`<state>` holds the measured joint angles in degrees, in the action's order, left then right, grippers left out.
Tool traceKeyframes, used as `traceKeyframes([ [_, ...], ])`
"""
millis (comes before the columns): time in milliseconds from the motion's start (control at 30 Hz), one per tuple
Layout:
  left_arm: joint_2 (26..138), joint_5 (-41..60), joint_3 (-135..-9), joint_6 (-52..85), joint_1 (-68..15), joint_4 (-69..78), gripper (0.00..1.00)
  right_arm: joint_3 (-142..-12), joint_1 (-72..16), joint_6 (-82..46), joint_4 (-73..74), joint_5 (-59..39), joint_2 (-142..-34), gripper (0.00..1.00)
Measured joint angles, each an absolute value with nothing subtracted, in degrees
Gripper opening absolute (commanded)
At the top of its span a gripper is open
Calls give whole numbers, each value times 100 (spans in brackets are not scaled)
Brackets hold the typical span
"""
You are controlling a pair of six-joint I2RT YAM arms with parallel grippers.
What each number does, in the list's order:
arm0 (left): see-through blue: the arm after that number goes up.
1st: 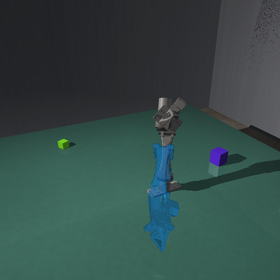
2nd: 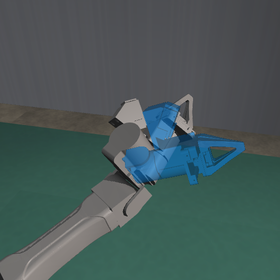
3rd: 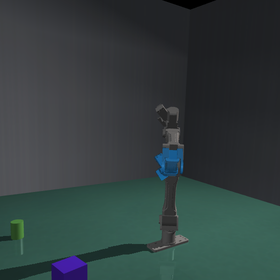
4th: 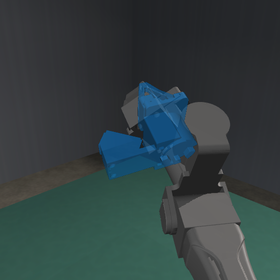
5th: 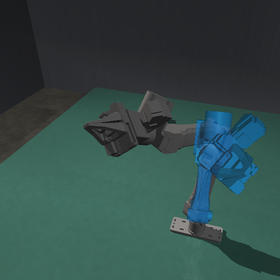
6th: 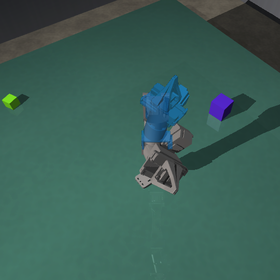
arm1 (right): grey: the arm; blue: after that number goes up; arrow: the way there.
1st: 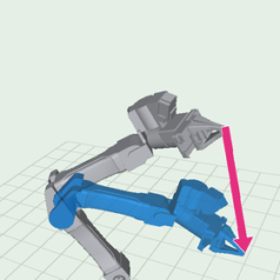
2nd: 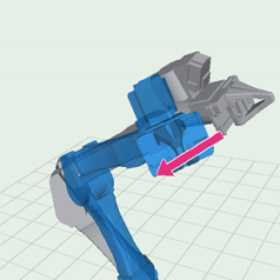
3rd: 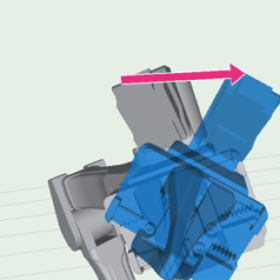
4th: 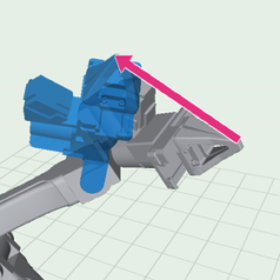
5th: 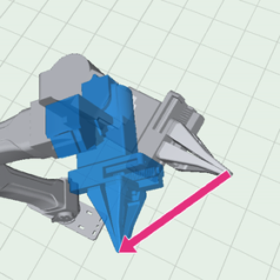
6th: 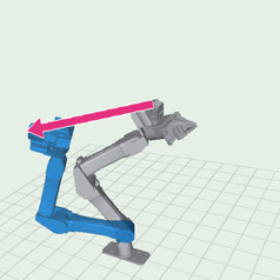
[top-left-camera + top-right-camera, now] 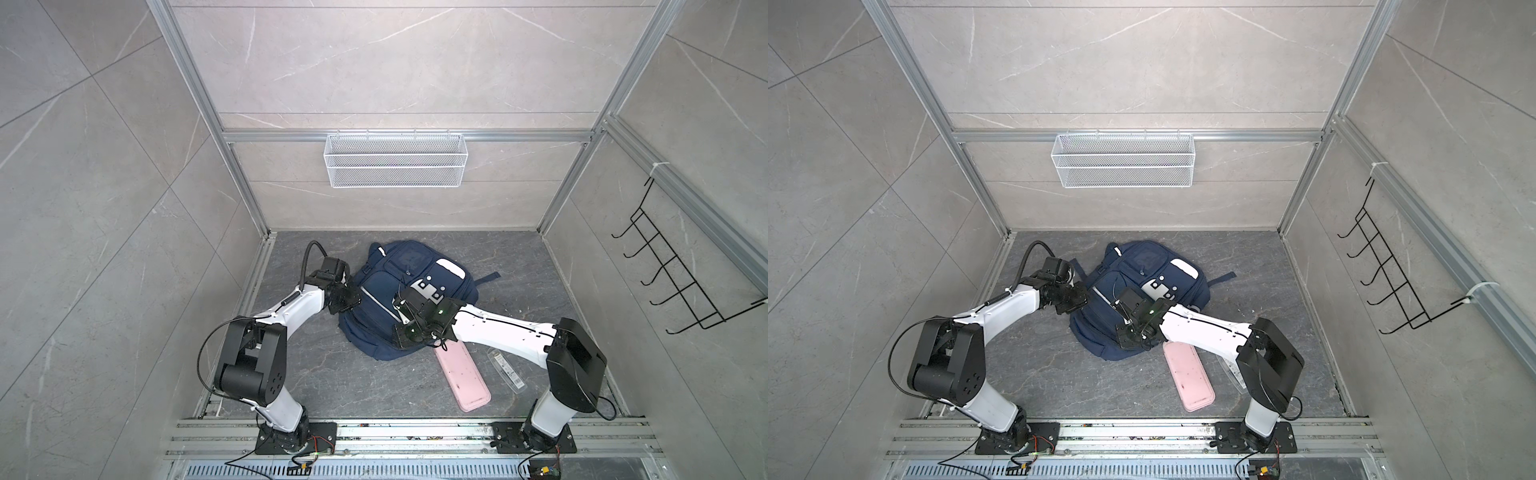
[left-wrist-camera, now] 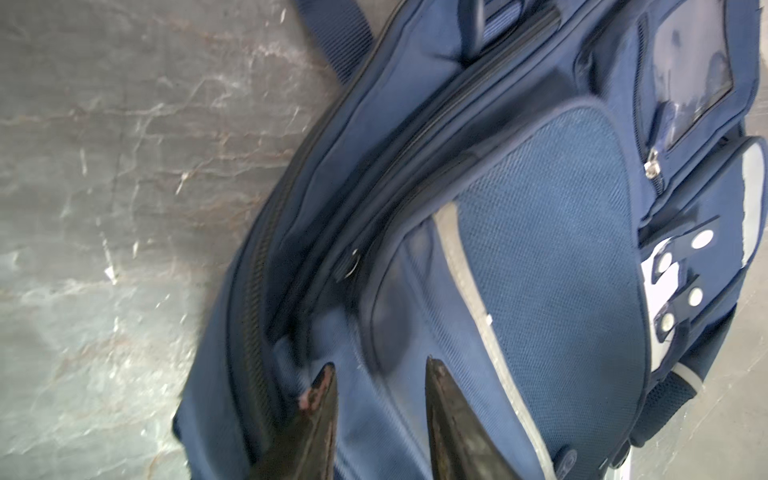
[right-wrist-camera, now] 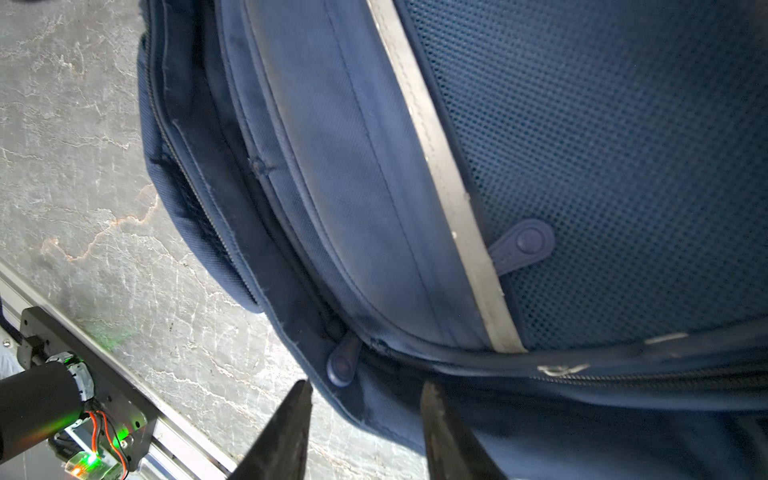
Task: Pack the student bag
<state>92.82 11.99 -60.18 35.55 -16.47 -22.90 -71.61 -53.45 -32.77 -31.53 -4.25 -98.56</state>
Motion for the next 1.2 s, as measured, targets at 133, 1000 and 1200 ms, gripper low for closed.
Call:
traceKeyframes([
  [133,9288,1216,-5986,3555,-1649,-2246,38,-7159,-5345,-3277,-3153,-425,-9856,46],
  [1000,8906,2167,-6530,4311,-1671,-1824,0,-6263,-4565,-3398,-3028,-451,-8888,51],
  [1200,8571,2495,-6578,4547,-1673,-1804,0,-6114,-4495,-3457,-2926,-541,-8838,49],
])
